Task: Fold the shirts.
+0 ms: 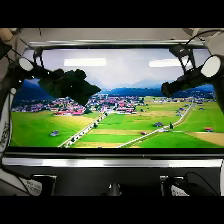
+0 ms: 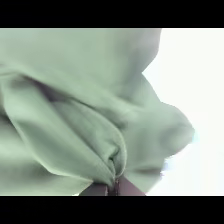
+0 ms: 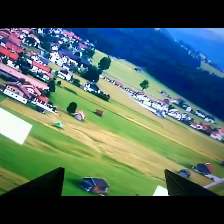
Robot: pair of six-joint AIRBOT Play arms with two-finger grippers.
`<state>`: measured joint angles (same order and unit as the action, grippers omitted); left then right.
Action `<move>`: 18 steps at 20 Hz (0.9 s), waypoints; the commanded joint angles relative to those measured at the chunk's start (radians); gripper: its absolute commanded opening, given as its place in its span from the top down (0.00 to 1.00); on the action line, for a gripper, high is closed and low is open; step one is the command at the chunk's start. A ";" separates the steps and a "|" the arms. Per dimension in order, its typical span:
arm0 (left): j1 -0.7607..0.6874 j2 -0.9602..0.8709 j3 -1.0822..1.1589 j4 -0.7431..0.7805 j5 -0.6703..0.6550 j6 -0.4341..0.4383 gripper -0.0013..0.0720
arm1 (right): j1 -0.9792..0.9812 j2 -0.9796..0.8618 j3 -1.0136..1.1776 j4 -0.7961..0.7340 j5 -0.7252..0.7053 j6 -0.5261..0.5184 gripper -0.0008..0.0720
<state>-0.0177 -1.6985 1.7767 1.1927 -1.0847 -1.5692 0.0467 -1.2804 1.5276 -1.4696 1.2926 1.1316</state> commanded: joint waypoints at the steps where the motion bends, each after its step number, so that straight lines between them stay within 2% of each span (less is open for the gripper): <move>1: -0.125 0.272 0.021 -0.038 -0.008 0.220 0.94 | 0.000 0.070 0.121 -0.119 0.031 -0.021 0.06; 4: -0.287 0.443 0.012 -0.037 -0.007 0.219 0.94 | 0.000 0.167 0.217 -0.175 0.106 -0.016 0.06; 7: -0.465 0.485 -0.029 -0.037 -0.008 0.216 0.94 | 0.000 0.283 0.239 -0.174 0.204 0.026 0.06; 11: -0.619 0.434 -0.208 -0.030 0.018 0.208 0.94 | 0.000 0.368 0.238 -0.174 0.377 0.032 0.06; 13: -0.656 0.383 -0.315 -0.034 0.057 0.122 0.94 | 0.000 0.360 0.238 -0.173 0.472 0.033 0.06; 14: -0.675 0.350 -0.360 -0.051 0.098 0.080 0.94 | 0.000 0.350 0.231 -0.172 0.488 0.035 0.07; 17: -0.726 0.238 -0.412 -0.108 0.158 0.072 0.94 | 0.000 0.296 0.170 -0.162 0.468 0.035 0.08; 18: -0.730 0.211 -0.410 -0.149 0.158 0.061 0.83 | 0.000 0.272 0.137 -0.151 0.449 0.034 0.08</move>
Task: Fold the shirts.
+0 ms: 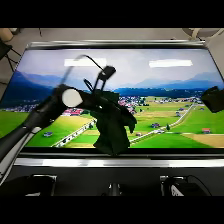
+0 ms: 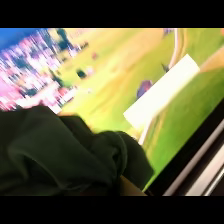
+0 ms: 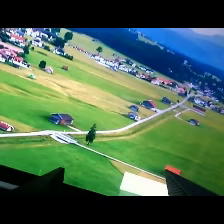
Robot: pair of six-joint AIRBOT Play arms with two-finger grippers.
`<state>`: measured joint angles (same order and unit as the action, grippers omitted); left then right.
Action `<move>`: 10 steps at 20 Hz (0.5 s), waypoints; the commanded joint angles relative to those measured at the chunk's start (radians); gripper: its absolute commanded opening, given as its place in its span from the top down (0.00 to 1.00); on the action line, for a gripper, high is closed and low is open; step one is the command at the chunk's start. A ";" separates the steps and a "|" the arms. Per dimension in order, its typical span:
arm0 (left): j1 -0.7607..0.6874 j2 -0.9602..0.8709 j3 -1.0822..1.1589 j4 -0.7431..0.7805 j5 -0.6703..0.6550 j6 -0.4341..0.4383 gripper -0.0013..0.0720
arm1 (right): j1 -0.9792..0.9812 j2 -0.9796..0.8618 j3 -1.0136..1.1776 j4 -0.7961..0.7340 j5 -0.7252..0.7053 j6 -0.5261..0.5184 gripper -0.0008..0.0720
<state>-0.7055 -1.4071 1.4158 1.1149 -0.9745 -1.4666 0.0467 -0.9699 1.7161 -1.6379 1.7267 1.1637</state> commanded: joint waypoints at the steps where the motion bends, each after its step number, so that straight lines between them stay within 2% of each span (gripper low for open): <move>1: -0.037 -0.090 -0.038 -0.098 0.042 -0.045 0.46 | 0.000 -0.068 -0.094 0.042 -0.013 -0.005 0.08; 2: -0.021 -0.087 -0.012 -0.090 0.021 -0.045 0.04 | 0.000 -0.099 -0.133 0.076 -0.039 -0.011 0.08; 3: 0.010 -0.081 0.028 -0.051 -0.023 -0.044 0.00 | 0.000 -0.135 -0.174 0.122 -0.062 -0.026 0.08; 4: 0.052 -0.075 0.077 0.013 -0.087 -0.044 0.00 | 0.000 -0.173 -0.210 0.184 -0.075 -0.040 0.09; 5: 0.105 -0.069 0.130 0.105 -0.163 -0.044 0.00 | 0.000 -0.206 -0.241 0.252 -0.080 -0.047 0.15; 7: 0.224 -0.059 0.186 0.254 -0.264 -0.045 0.00 | 0.000 -0.257 -0.307 0.391 -0.101 -0.071 0.16; 10: 0.398 -0.079 0.143 0.250 -0.338 -0.075 0.00 | 0.000 -0.291 -0.421 0.484 -0.186 -0.121 0.16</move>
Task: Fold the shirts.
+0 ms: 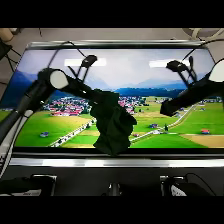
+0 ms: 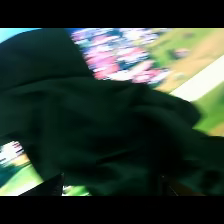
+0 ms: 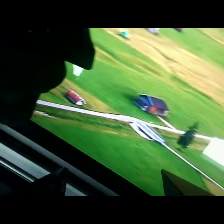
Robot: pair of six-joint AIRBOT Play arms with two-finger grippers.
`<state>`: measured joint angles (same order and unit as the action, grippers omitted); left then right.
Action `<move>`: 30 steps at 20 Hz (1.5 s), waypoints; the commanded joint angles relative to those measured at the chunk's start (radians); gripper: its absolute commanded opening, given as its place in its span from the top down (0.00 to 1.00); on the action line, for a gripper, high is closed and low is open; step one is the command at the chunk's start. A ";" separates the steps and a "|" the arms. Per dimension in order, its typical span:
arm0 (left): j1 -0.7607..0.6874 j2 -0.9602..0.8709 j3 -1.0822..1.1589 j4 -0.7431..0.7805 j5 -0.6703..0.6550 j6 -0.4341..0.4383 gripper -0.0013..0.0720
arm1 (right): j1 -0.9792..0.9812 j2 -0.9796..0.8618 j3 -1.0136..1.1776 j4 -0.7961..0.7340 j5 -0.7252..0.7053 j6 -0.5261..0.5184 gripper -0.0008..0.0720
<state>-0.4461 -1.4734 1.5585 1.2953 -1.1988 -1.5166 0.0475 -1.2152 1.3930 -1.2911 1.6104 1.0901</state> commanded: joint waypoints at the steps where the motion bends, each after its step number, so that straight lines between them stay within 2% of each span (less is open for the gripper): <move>1: 0.175 -0.027 -0.040 0.036 -0.110 -0.042 0.00 | -0.001 -0.051 -0.134 0.139 -0.093 -0.049 0.16; 3: 0.218 -0.068 -0.142 -0.104 -0.060 -0.047 0.00 | -0.001 -0.055 -0.199 0.164 -0.129 -0.084 0.16; 6: 0.206 -0.159 -0.235 -0.262 0.054 -0.042 0.00 | -0.001 -0.055 -0.259 0.196 -0.154 -0.112 0.15; 7: 0.195 -0.192 -0.241 -0.301 0.080 -0.035 0.00 | -0.001 -0.055 -0.270 0.200 -0.156 -0.131 0.12; 8: 0.183 -0.220 -0.242 -0.322 0.095 -0.035 0.00 | -0.001 -0.055 -0.281 0.207 -0.154 -0.151 0.05; 12: 0.156 -0.280 -0.241 -0.372 0.164 -0.028 0.02 | 0.054 -0.056 -0.327 0.222 -0.200 -0.248 0.02; 13: 0.154 -0.284 -0.241 -0.372 0.180 -0.029 0.16 | 0.085 -0.059 -0.341 0.222 -0.237 -0.257 0.02; 14: 0.154 -0.284 -0.241 -0.372 0.192 -0.029 0.49 | 0.123 -0.069 -0.354 0.225 -0.277 -0.264 0.01; 15: 0.157 -0.282 -0.238 -0.372 0.198 -0.028 0.77 | 0.161 -0.089 -0.367 0.235 -0.315 -0.278 0.01; 17: 0.158 -0.273 -0.225 -0.368 0.204 -0.027 0.83 | 0.237 -0.145 -0.383 0.262 -0.365 -0.322 0.01; 18: 0.158 -0.268 -0.219 -0.368 0.203 -0.027 0.91 | 0.271 -0.175 -0.383 0.269 -0.386 -0.342 0.01; 23: 0.150 -0.236 -0.212 -0.369 0.201 -0.024 0.91 | 0.361 -0.284 -0.382 0.266 -0.596 -0.324 0.03; 24: 0.148 -0.230 -0.212 -0.369 0.201 -0.018 0.91 | 0.360 -0.285 -0.382 0.264 -0.624 -0.293 0.16; 26: 0.144 -0.208 -0.212 -0.369 0.204 0.027 0.94 | 0.357 -0.274 -0.364 0.224 -0.639 -0.231 0.96; 28: 0.142 -0.155 -0.212 -0.368 0.233 0.088 0.94 | 0.357 -0.239 -0.329 0.167 -0.627 -0.223 0.96; 30: 0.142 -0.061 -0.202 -0.321 0.275 0.097 0.94 | 0.357 -0.155 -0.268 0.050 -0.581 -0.222 0.96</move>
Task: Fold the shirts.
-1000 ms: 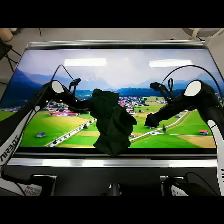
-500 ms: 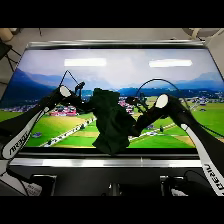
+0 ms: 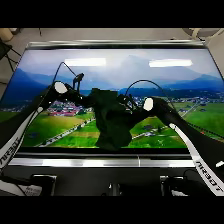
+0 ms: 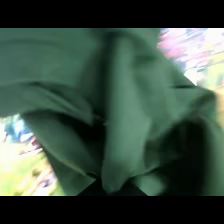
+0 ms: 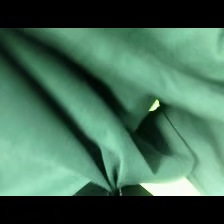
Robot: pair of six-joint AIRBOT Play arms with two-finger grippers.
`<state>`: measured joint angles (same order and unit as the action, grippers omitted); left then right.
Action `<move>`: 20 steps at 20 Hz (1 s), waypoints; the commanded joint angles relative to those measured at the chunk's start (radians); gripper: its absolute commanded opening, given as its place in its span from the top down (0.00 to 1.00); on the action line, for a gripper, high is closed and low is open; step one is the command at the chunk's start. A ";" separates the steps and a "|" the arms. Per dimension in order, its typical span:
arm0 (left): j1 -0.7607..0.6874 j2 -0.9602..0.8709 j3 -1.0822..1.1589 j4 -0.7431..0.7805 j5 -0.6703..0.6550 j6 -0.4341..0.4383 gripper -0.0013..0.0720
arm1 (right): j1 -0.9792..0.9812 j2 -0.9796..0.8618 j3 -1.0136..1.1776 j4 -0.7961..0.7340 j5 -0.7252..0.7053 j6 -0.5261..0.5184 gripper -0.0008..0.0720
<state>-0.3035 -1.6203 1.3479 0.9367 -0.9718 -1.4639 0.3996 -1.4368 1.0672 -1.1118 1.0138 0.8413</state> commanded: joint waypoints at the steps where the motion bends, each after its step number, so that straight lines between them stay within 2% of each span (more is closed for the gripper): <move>1: 0.000 0.143 0.034 0.087 0.049 0.044 0.94 | 0.005 0.119 0.100 -0.200 0.040 0.031 0.96; 5: 0.000 0.423 0.237 0.223 0.050 0.044 0.94 | 0.005 0.387 0.386 -0.498 0.066 0.092 0.96; 8: 0.000 0.628 0.385 0.288 0.088 0.041 0.94 | 0.005 0.562 0.586 -0.530 -0.001 0.136 0.96; 10: 0.000 0.734 0.394 0.340 0.089 -0.008 0.94 | 0.005 0.639 0.625 -0.531 0.010 0.212 0.96; 14: 0.000 0.842 0.394 0.578 -0.142 -0.191 0.94 | 0.005 0.705 0.625 -0.588 0.226 0.310 0.96; 17: -0.002 0.849 0.387 0.579 -0.237 -0.198 0.94 | 0.005 0.681 0.623 -0.592 0.354 0.318 0.96; 20: -0.002 0.833 0.253 0.579 -0.251 -0.198 0.94 | 0.005 0.576 0.590 -0.592 0.558 0.315 0.96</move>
<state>-0.3050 -0.7914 1.6829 1.4742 -1.1652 -1.6363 0.4057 -0.8013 1.6760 -1.6844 1.3705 1.1412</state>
